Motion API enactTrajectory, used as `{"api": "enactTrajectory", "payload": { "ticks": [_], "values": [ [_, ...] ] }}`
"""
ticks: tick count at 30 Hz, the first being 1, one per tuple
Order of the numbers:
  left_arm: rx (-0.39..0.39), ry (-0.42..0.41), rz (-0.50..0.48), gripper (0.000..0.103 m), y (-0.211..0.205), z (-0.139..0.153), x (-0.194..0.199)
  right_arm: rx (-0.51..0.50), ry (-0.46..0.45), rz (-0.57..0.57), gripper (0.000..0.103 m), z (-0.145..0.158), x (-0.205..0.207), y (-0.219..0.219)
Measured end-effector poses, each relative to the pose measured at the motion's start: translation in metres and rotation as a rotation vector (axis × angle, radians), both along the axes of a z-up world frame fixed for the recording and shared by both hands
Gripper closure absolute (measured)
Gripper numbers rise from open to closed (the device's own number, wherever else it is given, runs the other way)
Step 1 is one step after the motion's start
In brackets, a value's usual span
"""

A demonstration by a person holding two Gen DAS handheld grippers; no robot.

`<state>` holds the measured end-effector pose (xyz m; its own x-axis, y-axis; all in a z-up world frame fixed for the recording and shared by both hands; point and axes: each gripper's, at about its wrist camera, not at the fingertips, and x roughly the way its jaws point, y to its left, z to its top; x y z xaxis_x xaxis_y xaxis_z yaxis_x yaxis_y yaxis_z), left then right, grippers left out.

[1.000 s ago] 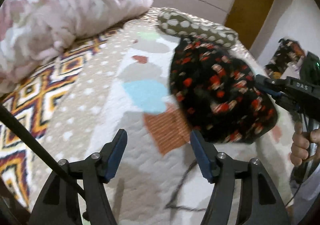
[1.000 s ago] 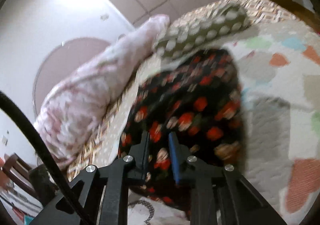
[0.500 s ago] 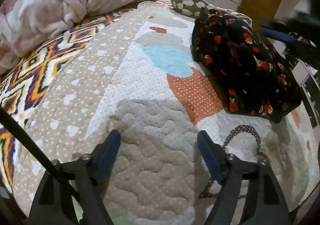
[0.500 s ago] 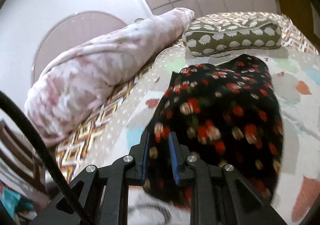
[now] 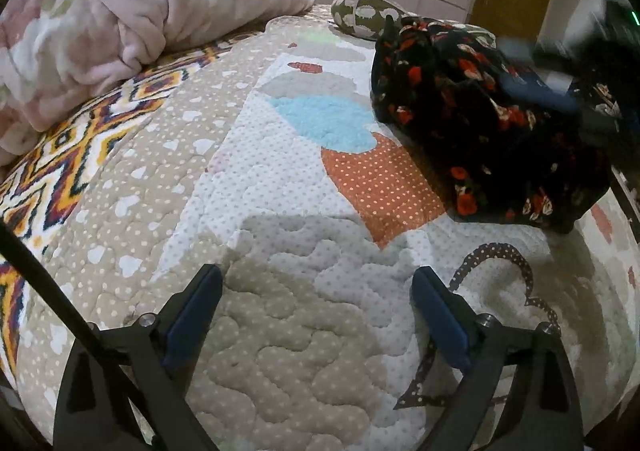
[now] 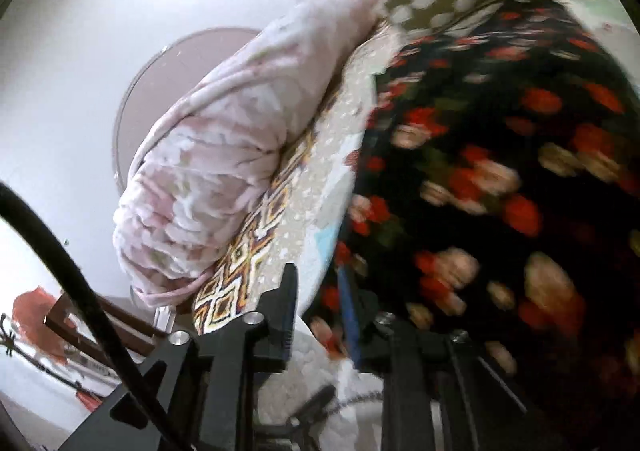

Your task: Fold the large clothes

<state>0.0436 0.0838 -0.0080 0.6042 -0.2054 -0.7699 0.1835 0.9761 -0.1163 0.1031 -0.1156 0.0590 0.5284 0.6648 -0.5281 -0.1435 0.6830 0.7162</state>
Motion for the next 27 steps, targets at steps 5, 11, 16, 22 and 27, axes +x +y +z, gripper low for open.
{"api": "enactTrajectory", "payload": {
  "ticks": [5, 11, 16, 22, 27],
  "values": [
    [-0.01, -0.013, -0.001, 0.008, 0.002, 0.0, -0.002, -0.04, 0.093, -0.012, 0.074, -0.035, -0.047, -0.008],
    [0.044, 0.01, -0.036, 0.0, -0.008, -0.002, 0.0, -0.173, 0.053, -0.032, 0.069, -0.039, -0.111, -0.008],
    [0.139, 0.044, -0.049, 0.0, -0.019, -0.004, 0.003, -0.252, -0.006, -0.141, 0.052, -0.026, -0.154, -0.033],
    [0.14, 0.062, 0.008, 0.0, -0.019, -0.001, 0.001, -0.283, -0.017, -0.251, 0.047, -0.023, -0.184, -0.057],
    [0.093, 0.031, 0.113, 0.0, -0.021, 0.023, -0.037, -0.342, -0.031, -0.304, 0.045, -0.019, -0.194, -0.058]
  ]
}}
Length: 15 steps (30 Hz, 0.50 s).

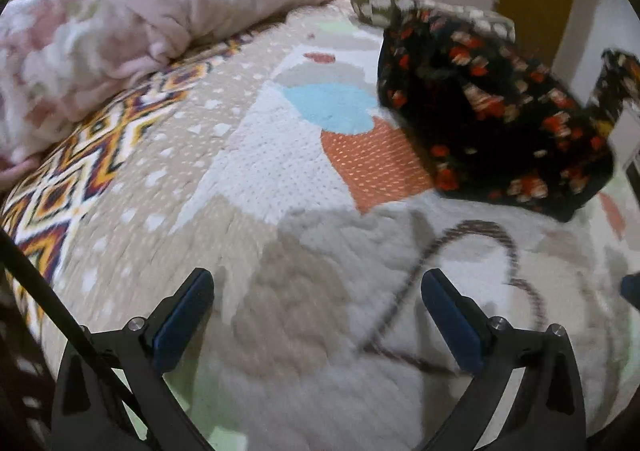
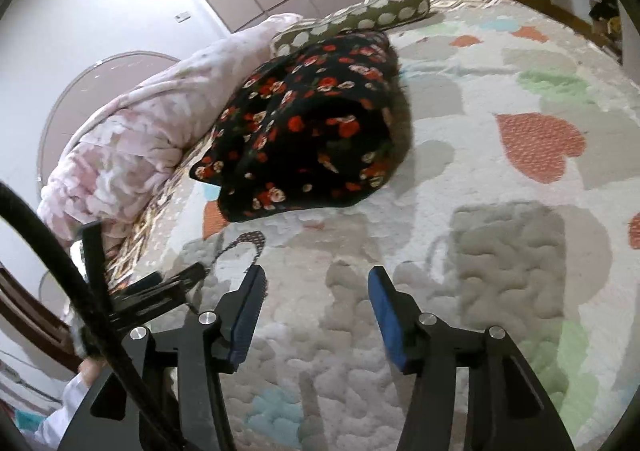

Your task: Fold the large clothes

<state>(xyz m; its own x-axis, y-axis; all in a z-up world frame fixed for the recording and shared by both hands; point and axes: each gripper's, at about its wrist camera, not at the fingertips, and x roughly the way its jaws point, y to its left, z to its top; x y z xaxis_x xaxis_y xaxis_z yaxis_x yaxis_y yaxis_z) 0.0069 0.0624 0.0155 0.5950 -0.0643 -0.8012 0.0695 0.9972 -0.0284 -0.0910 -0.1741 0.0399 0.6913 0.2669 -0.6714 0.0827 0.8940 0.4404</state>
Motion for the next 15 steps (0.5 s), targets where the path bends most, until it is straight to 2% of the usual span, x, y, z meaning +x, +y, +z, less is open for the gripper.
{"api": "enactTrajectory", "payload": {
  "ticks": [3, 6, 7, 8, 9, 11, 13, 15],
  "values": [
    [0.003, -0.046, 0.014, 0.0, -0.005, 0.016, -0.024, -0.039, -0.027, -0.026, 0.045, 0.008, -0.002, -0.002],
    [-0.009, -0.068, -0.007, 0.0, -0.011, 0.028, -0.036, -0.085, -0.076, -0.043, 0.045, 0.029, 0.011, -0.005],
    [-0.016, -0.068, -0.013, 0.0, -0.012, 0.031, -0.037, -0.106, -0.096, -0.051, 0.049, 0.037, 0.019, -0.005],
    [-0.024, -0.068, -0.018, 0.0, -0.013, 0.034, -0.039, -0.138, -0.12, -0.059, 0.058, 0.046, 0.028, -0.006],
    [-0.029, -0.069, -0.021, 0.0, -0.014, 0.036, -0.04, -0.165, -0.138, -0.066, 0.062, 0.054, 0.038, -0.005],
    [-0.03, -0.072, -0.022, 0.0, -0.016, 0.04, -0.044, -0.178, -0.161, -0.065, 0.066, 0.064, 0.062, -0.005],
    [-0.033, -0.074, -0.018, 0.0, -0.015, 0.042, -0.048, -0.171, -0.145, -0.062, 0.066, 0.063, 0.08, -0.005],
    [-0.038, -0.077, -0.012, 0.0, -0.013, 0.045, -0.051, -0.185, -0.073, -0.036, 0.066, 0.047, 0.103, -0.002]
  ]
}}
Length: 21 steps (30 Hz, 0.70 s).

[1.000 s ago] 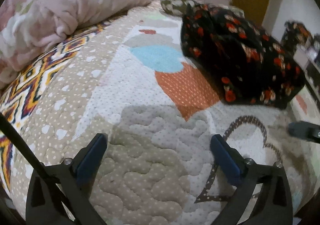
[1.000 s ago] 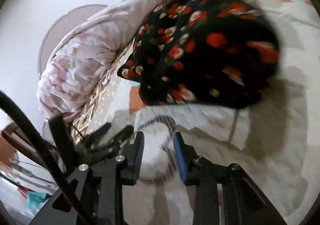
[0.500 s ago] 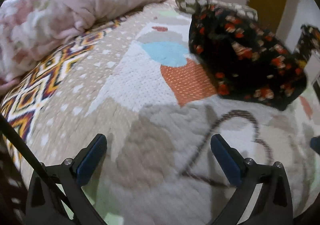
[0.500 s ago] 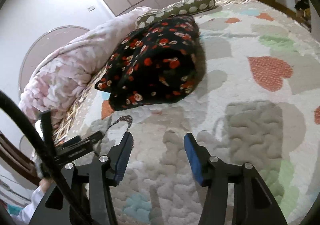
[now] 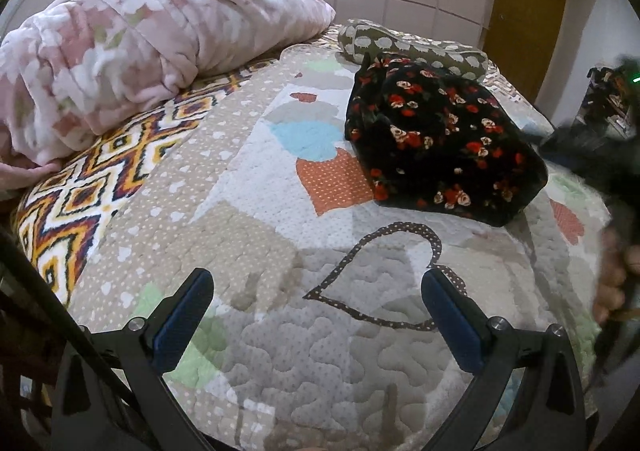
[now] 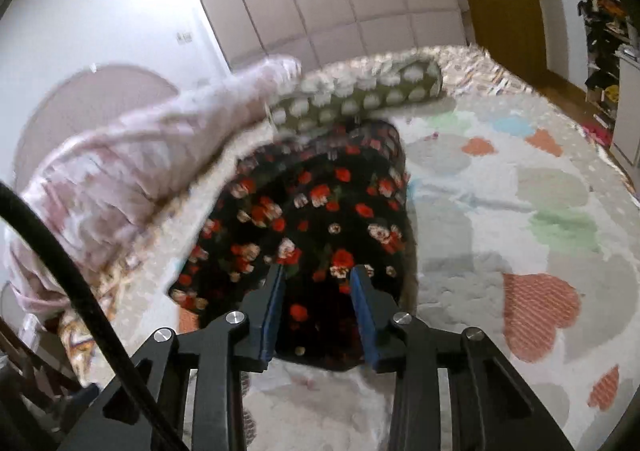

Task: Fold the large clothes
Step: 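Press the folded dress bundle down and open the right gripper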

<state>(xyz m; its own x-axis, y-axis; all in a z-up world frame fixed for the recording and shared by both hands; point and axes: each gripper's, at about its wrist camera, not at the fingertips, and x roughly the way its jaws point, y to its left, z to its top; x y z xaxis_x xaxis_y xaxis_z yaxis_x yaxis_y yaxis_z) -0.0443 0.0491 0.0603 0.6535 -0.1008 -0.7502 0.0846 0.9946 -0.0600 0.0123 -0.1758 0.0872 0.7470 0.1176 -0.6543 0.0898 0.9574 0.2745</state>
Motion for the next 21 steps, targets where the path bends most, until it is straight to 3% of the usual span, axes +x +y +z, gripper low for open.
{"api": "enactTrajectory", "payload": {
  "ticks": [2, 6, 10, 14, 21],
  "values": [
    [-0.003, -0.004, 0.005, 0.0, 0.004, 0.002, -0.001, -0.027, 0.095, 0.002, 0.065, -0.019, 0.011, 0.003],
    [0.009, -0.042, 0.008, 0.0, 0.003, 0.006, -0.008, 0.036, 0.032, -0.025, 0.064, -0.007, -0.026, -0.001],
    [0.023, -0.042, -0.014, 0.0, -0.007, 0.005, -0.011, -0.045, -0.025, -0.084, 0.042, 0.001, -0.074, 0.003],
    [0.035, -0.032, -0.036, 0.0, -0.017, 0.003, -0.016, -0.168, -0.057, -0.143, 0.031, -0.001, -0.109, 0.008],
    [0.043, 0.01, -0.072, 0.0, -0.029, -0.004, -0.024, -0.164, 0.029, -0.191, 0.029, -0.024, -0.118, -0.001]
  ]
}}
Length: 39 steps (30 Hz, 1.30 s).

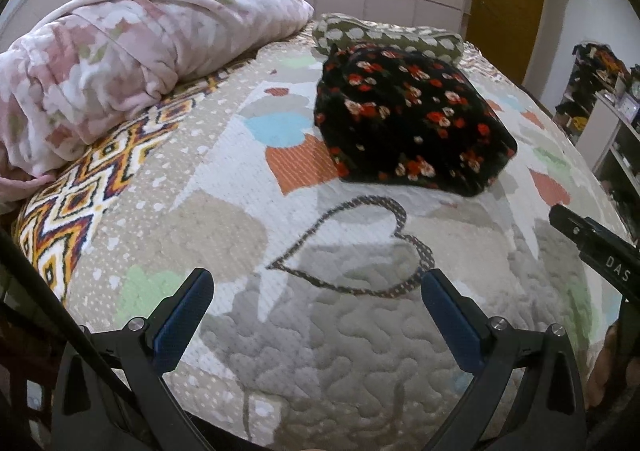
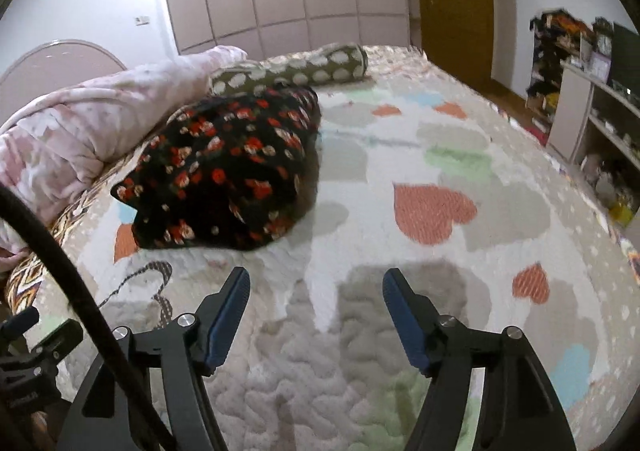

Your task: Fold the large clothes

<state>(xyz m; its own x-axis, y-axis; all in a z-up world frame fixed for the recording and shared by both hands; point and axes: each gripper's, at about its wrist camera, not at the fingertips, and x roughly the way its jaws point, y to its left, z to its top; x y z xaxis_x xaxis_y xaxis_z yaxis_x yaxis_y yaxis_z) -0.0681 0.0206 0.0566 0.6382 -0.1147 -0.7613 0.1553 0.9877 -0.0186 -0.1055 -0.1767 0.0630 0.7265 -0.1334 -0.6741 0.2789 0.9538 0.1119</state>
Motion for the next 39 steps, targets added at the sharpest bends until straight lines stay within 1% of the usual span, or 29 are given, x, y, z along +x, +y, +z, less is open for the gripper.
{"api": "enactTrajectory", "payload": {
  "ticks": [2, 4, 7, 15, 39],
  "values": [
    [0.002, 0.009, -0.006, 0.0, -0.002, -0.002, -0.001, 0.005, 0.005, -0.003, 0.024, -0.002, -0.002, -0.002],
    [0.005, 0.015, -0.011, 0.0, -0.004, -0.003, -0.002, -0.003, 0.002, -0.006, 0.021, -0.002, -0.006, 0.0],
    [0.006, 0.027, -0.018, 0.0, -0.005, -0.005, -0.003, -0.007, 0.011, 0.003, 0.02, -0.003, -0.007, 0.003],
    [0.0, 0.048, -0.021, 0.0, -0.004, -0.009, -0.001, 0.019, 0.062, 0.04, 0.019, -0.015, -0.003, 0.014],
    [-0.003, 0.103, -0.034, 0.0, -0.005, -0.023, 0.003, 0.013, 0.094, 0.042, 0.019, -0.023, -0.001, 0.023]
  ]
}}
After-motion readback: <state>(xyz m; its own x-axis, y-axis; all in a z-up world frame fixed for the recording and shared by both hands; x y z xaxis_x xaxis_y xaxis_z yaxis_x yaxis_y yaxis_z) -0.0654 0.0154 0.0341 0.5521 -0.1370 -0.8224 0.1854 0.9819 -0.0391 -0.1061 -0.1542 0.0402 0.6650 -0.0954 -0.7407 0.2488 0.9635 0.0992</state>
